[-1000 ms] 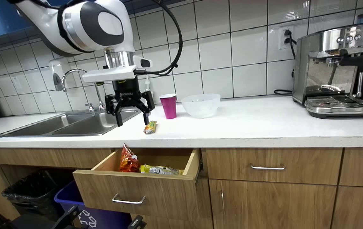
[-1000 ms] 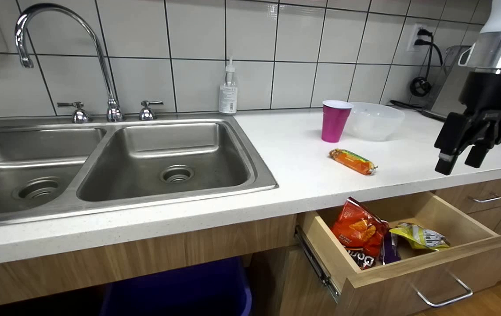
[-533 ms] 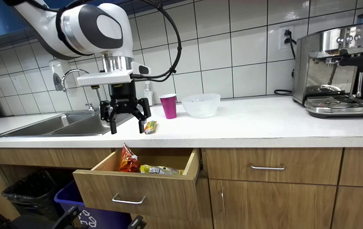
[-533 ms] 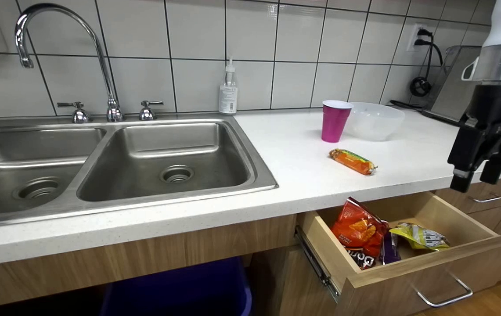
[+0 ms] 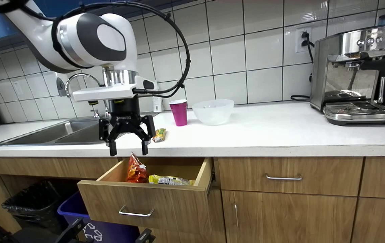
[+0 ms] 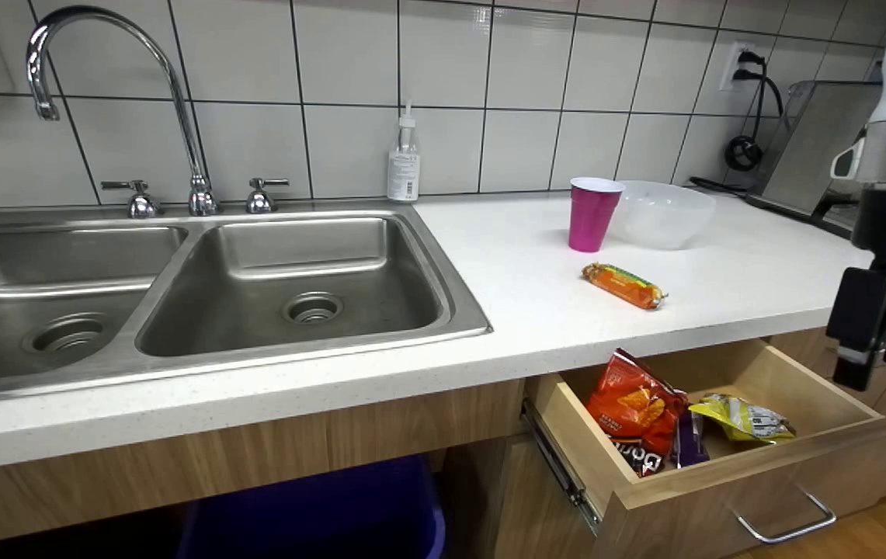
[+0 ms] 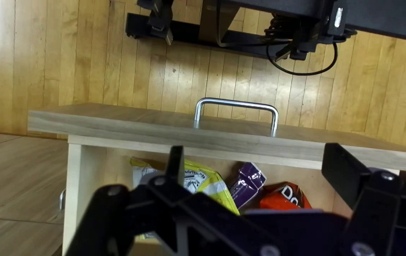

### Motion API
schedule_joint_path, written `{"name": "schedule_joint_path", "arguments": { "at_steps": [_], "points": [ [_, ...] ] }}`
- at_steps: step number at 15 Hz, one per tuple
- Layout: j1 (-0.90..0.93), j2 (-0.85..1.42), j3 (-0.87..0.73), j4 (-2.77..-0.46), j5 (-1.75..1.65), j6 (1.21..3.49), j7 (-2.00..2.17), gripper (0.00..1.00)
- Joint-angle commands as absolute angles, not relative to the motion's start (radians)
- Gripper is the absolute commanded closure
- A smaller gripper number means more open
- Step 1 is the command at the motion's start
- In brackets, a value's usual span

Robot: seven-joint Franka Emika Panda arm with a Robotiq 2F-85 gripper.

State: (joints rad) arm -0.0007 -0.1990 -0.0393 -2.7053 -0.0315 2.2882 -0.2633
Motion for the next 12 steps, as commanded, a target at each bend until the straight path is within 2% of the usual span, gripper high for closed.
{"name": "schedule_joint_path", "arguments": {
  "at_steps": [1,12],
  "points": [
    [-0.004,-0.256,-0.048,-2.761,-0.042,2.261,-0.289,0.0],
    [-0.012,-0.197,-0.066,-2.778,-0.046,2.297,-0.302,0.0]
  ]
}}
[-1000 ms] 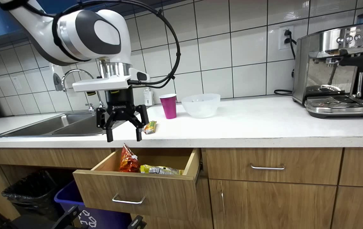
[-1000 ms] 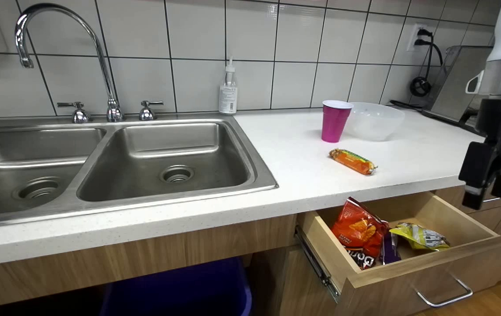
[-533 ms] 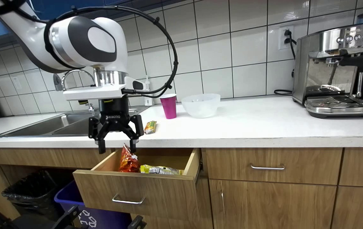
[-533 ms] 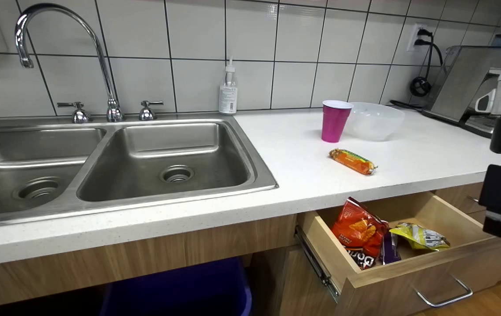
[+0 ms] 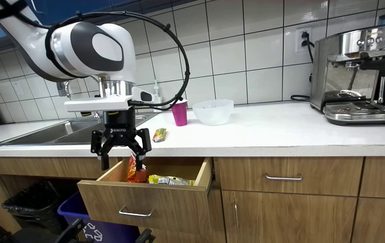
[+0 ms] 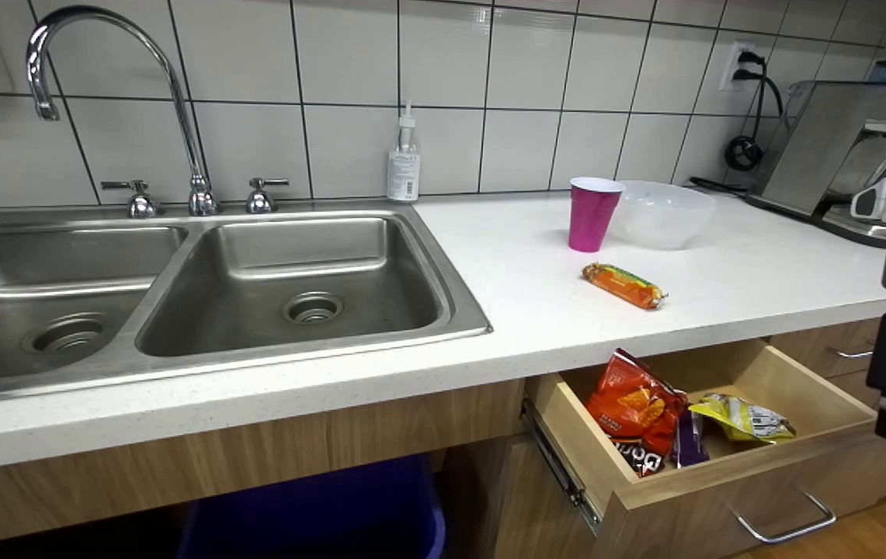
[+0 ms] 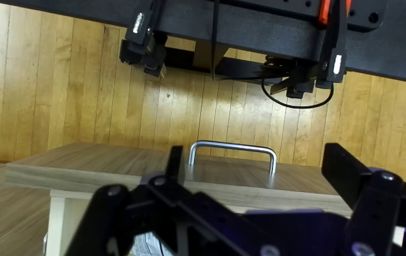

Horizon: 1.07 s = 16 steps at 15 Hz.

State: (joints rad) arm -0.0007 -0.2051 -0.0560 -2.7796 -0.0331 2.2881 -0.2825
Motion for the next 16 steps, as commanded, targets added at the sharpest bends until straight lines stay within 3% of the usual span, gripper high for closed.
{"name": "schedule_joint_path", "arguments": {
  "at_steps": [1,16],
  "points": [
    [-0.011,-0.196,-0.068,-2.778,-0.041,2.304,-0.304,0.0],
    [-0.012,-0.125,-0.058,-2.776,-0.065,2.347,-0.256,0.0]
  ]
}}
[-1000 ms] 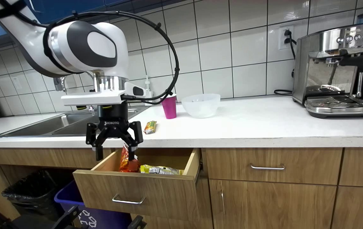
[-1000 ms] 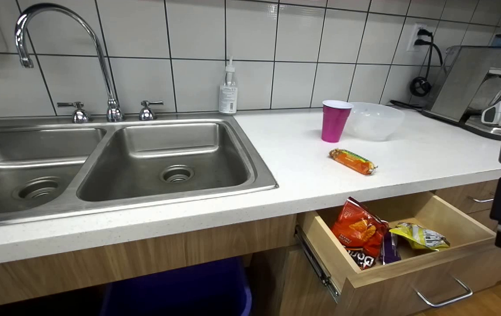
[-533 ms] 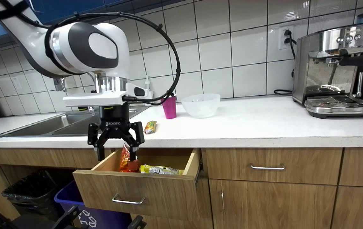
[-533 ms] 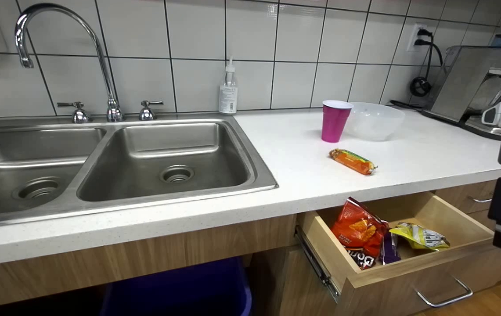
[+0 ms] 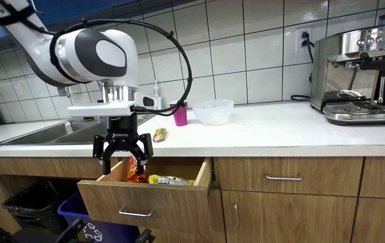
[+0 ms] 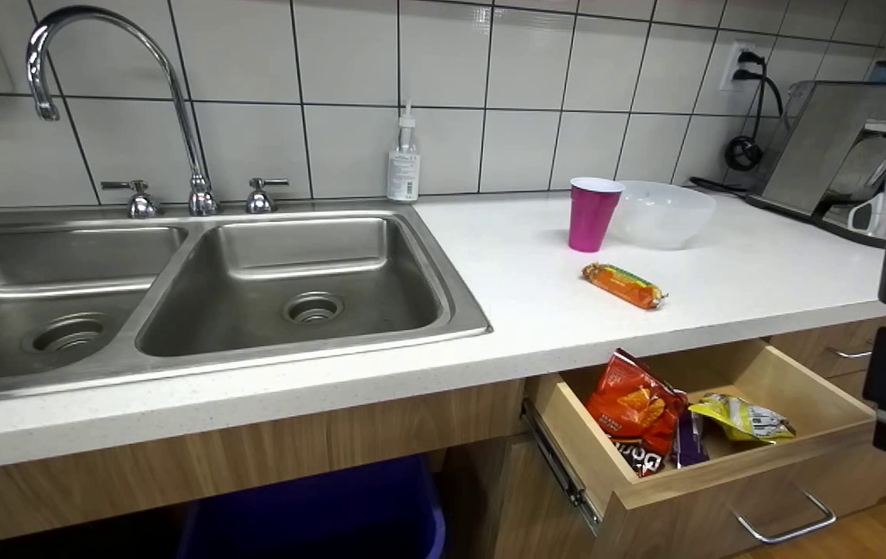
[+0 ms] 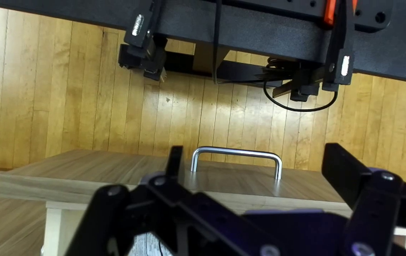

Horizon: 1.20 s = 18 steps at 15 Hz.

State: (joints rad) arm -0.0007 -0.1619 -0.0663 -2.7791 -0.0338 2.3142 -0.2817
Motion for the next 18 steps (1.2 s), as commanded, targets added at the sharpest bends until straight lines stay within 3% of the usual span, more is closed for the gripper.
{"name": "schedule_joint_path", "arguments": {
  "at_steps": [1,18],
  "points": [
    [-0.013,-0.111,-0.057,-2.773,-0.068,2.355,-0.252,0.0],
    [-0.005,0.08,-0.056,-2.778,-0.249,2.571,-0.069,0.0]
  ]
}}
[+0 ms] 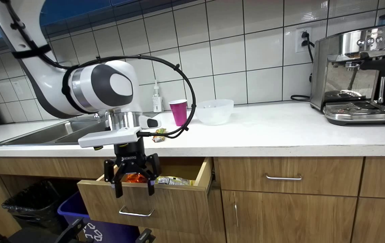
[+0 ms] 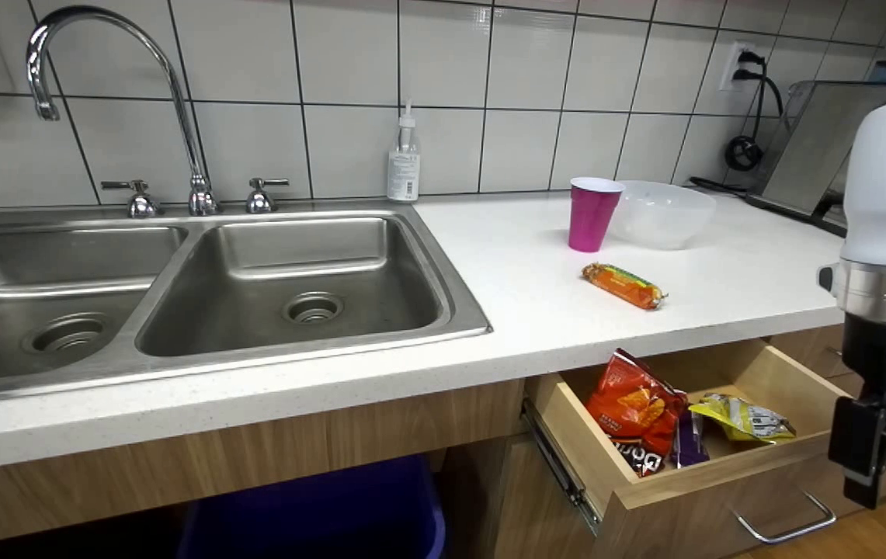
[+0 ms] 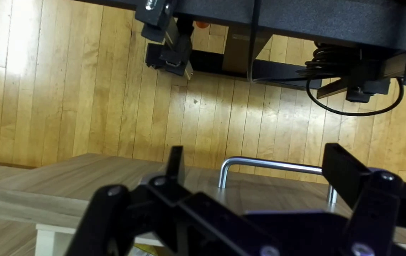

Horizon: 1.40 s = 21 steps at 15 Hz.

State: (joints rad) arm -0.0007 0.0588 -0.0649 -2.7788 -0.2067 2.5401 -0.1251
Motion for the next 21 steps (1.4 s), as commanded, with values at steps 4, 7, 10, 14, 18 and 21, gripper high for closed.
{"name": "schedule_joint_path", "arguments": {
  "at_steps": [4,7,10,14,18,21],
  "points": [
    [-0.003,0.091,-0.059,-2.778,-0.266,2.596,-0.057,0.0],
    [-0.002,0.094,-0.061,-2.773,-0.273,2.615,-0.045,0.0],
    [0.0,0.102,-0.06,-2.76,-0.265,2.637,-0.017,0.0],
    [0.0,0.124,-0.059,-2.729,-0.246,2.671,0.01,0.0],
    [0.002,0.149,-0.057,-2.702,-0.228,2.677,0.026,0.0],
    [0.011,0.117,-0.05,-2.709,-0.222,2.665,0.029,0.0]
  ]
}}
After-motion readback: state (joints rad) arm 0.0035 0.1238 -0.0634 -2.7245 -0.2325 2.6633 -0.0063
